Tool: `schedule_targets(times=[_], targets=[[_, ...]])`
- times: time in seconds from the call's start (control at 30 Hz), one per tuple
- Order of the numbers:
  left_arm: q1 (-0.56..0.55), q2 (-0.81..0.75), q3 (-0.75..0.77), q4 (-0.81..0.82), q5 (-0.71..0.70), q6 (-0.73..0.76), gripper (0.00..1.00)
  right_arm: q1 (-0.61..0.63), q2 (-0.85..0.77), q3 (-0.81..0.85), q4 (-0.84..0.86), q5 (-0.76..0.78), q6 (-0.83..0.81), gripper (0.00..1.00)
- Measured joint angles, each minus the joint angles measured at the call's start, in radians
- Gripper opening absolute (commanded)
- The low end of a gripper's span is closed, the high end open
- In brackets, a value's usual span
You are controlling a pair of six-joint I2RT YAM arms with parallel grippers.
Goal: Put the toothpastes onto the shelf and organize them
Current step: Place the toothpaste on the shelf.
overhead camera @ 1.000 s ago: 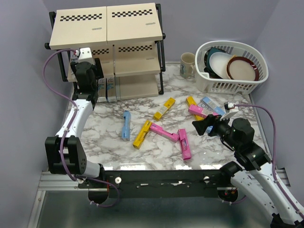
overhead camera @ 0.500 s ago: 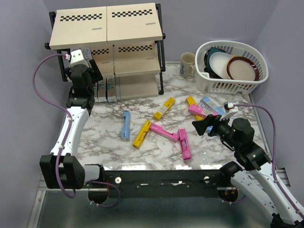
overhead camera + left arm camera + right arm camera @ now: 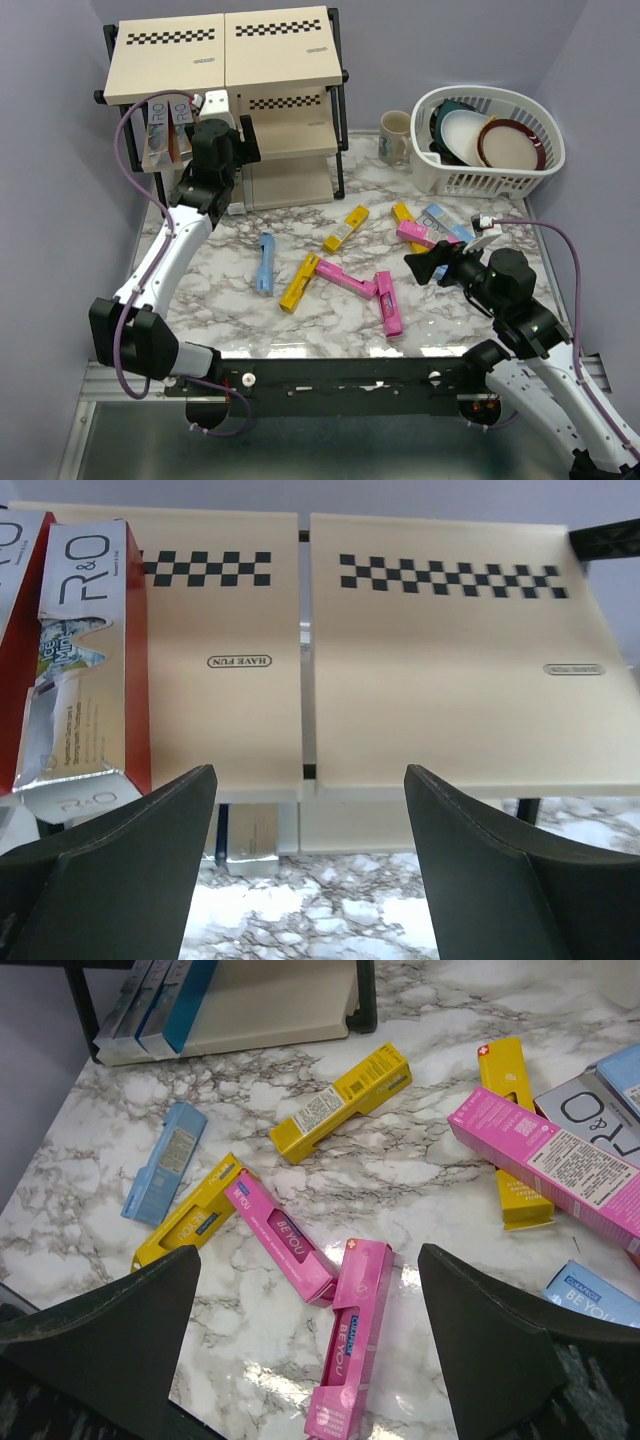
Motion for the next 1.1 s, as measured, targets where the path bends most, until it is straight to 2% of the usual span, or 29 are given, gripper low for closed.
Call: schedule_targets(times=[0.33, 1.1], targets=[[0.001, 0.159, 0.025, -0.002, -0.081, 0.075, 0.88, 0.0, 0.0, -0.002, 0.0, 0.0, 0.0, 0.98], [0.06, 0.201, 0.063, 0.006, -0.161, 0.144, 0.88, 0.0, 0.004, -0.005, 0.0, 0.0, 0.0, 0.98]])
